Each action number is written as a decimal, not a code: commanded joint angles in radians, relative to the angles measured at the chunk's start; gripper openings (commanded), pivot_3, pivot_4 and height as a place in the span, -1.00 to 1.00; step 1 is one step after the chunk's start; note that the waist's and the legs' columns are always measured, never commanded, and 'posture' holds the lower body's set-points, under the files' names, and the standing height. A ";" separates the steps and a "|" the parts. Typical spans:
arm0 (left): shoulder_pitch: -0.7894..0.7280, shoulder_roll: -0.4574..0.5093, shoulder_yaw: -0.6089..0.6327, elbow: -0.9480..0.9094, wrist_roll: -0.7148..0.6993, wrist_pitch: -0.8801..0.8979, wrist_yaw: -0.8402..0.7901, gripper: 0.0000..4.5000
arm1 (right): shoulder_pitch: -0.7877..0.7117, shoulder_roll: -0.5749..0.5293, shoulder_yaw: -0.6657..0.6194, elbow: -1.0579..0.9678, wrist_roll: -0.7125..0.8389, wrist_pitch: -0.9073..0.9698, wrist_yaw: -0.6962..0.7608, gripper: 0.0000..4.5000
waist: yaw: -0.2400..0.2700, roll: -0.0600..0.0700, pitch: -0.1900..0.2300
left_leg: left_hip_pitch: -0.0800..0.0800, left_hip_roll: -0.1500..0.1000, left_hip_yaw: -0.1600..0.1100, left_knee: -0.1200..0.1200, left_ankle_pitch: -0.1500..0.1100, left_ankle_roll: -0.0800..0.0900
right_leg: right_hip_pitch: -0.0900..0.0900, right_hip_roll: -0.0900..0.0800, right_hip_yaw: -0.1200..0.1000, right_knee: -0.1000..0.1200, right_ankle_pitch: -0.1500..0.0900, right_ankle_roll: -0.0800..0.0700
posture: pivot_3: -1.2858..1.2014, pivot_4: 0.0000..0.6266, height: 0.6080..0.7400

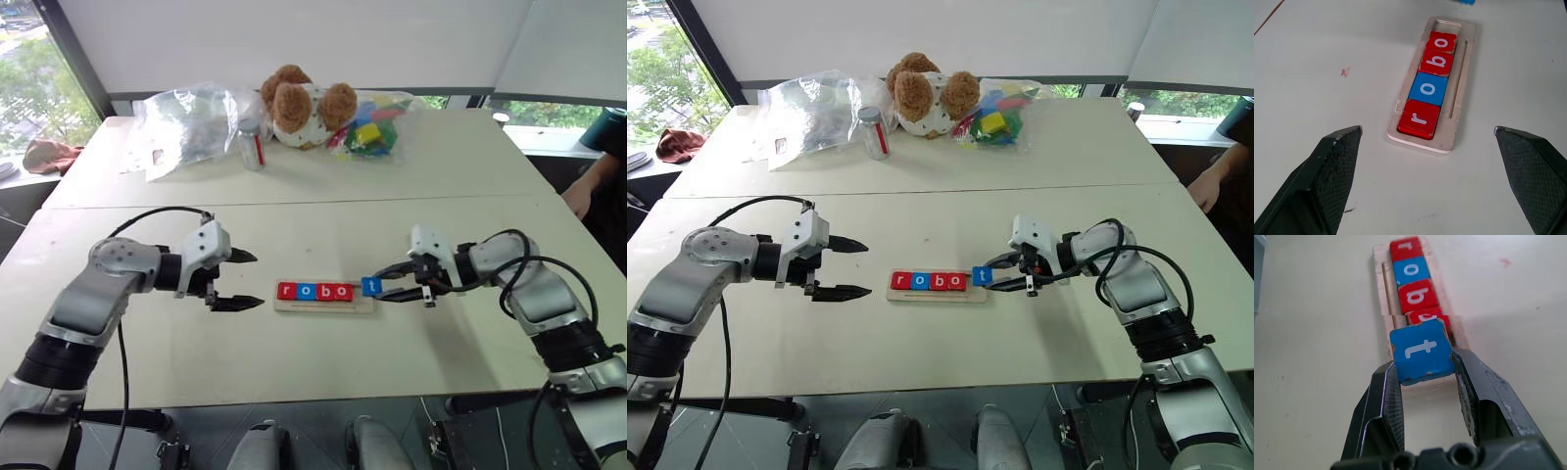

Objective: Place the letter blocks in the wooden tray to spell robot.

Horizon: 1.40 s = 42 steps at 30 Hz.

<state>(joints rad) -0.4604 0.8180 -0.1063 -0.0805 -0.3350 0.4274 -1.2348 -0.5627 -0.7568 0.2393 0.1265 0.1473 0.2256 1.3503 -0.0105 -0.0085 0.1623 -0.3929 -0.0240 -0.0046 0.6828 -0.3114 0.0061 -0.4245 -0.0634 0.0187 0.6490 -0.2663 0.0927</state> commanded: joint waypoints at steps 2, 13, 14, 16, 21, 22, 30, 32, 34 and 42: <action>-0.007 -0.002 0.010 -0.020 -0.001 -0.007 0.008 1.00 | -0.058 0.015 0.022 0.071 -0.048 -0.082 -0.001 -0.51 | -0.002 0.000 0.000 | 0.000 0.000 0.000 0.000 0.000 0.000 | 0.000 0.000 0.000 0.000 0.000 0.000 | 0.03 -0.52 1.00; 0.012 -0.011 0.021 -0.041 -0.013 0.009 0.031 1.00 | -0.113 0.097 0.048 0.224 -0.096 -0.173 -0.007 -0.51 | -0.001 0.000 0.000 | 0.000 0.000 0.000 0.000 0.000 0.000 | -0.001 0.001 0.000 0.001 0.000 0.000 | 0.03 -0.52 1.00; 0.014 -0.011 0.022 -0.045 -0.013 0.011 0.033 1.00 | -0.113 0.099 0.048 0.230 -0.098 -0.179 -0.007 -0.51 | -0.001 0.000 0.000 | 0.000 0.000 0.000 0.000 0.000 0.000 | -0.001 0.000 0.000 0.001 0.000 0.000 | 0.03 -0.52 1.00; 0.017 -0.010 0.023 -0.049 -0.014 0.014 0.036 1.00 | -0.113 0.102 0.048 0.234 -0.098 -0.187 -0.002 -0.51 | -0.001 0.000 0.000 | 0.000 0.000 0.000 0.000 0.000 0.000 | -0.001 0.000 0.000 0.001 0.000 0.000 | 0.03 -0.52 1.00; 0.022 -0.010 0.022 -0.054 -0.013 0.015 0.043 1.00 | -0.107 0.119 0.041 0.213 -0.088 -0.174 -0.005 -0.51 | -0.003 0.000 0.000 | 0.000 0.000 0.000 0.000 0.000 0.000 | -0.001 0.001 0.000 0.001 0.000 0.000 | 0.03 -0.52 1.00; 0.021 -0.011 0.021 -0.052 -0.012 0.014 0.043 1.00 | -0.109 0.123 0.041 0.216 -0.090 -0.174 -0.009 -0.51 | -0.003 0.000 0.000 | 0.000 0.000 0.000 0.000 0.000 0.000 | -0.001 0.001 0.000 0.001 0.000 0.000 | 0.03 -0.52 1.00; 0.014 -0.014 0.013 -0.039 -0.002 0.003 0.041 1.00 | -0.096 0.129 0.036 0.195 -0.082 -0.159 -0.009 -0.51 | -0.003 0.000 0.000 | 0.000 0.000 0.000 0.000 0.000 0.000 | -0.001 0.001 0.000 0.001 0.000 0.000 | 0.03 -0.52 1.00; 0.012 -0.016 0.011 -0.036 0.000 0.002 0.042 1.00 | -0.093 0.130 0.034 0.188 -0.081 -0.156 -0.011 0.10 | -0.003 0.000 0.000 | 0.000 0.000 0.000 0.000 0.000 0.000 | -0.001 0.001 0.000 0.001 0.000 0.000 | 0.03 -0.52 1.00; 0.009 -0.018 0.008 -0.034 0.002 0.001 0.043 1.00 | -0.091 0.132 0.031 0.180 -0.080 -0.154 -0.018 0.57 | -0.003 0.000 0.000 | 0.000 0.000 0.000 0.000 0.000 0.000 | -0.001 0.001 0.000 0.001 0.000 0.000 | 0.03 -0.52 1.00; 0.006 -0.023 0.008 -0.024 0.008 -0.004 0.042 1.00 | -0.112 0.112 -0.037 0.109 -0.032 -0.078 -0.065 0.98 | -0.002 0.000 0.000 | 0.000 0.000 0.000 0.000 0.000 0.000 | -0.001 0.001 0.000 0.001 0.000 0.000 | 0.03 -0.52 1.00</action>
<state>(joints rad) -0.4396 0.7932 -0.1054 -0.0970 -0.3296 0.4430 -1.1947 -0.6499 -0.6308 0.2501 0.2812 0.0795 0.1242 1.2938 -0.0126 -0.0084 0.1623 -0.3929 -0.0238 -0.0047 0.6828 -0.3112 0.0057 -0.4252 -0.0629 0.0186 0.6498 -0.2663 0.0927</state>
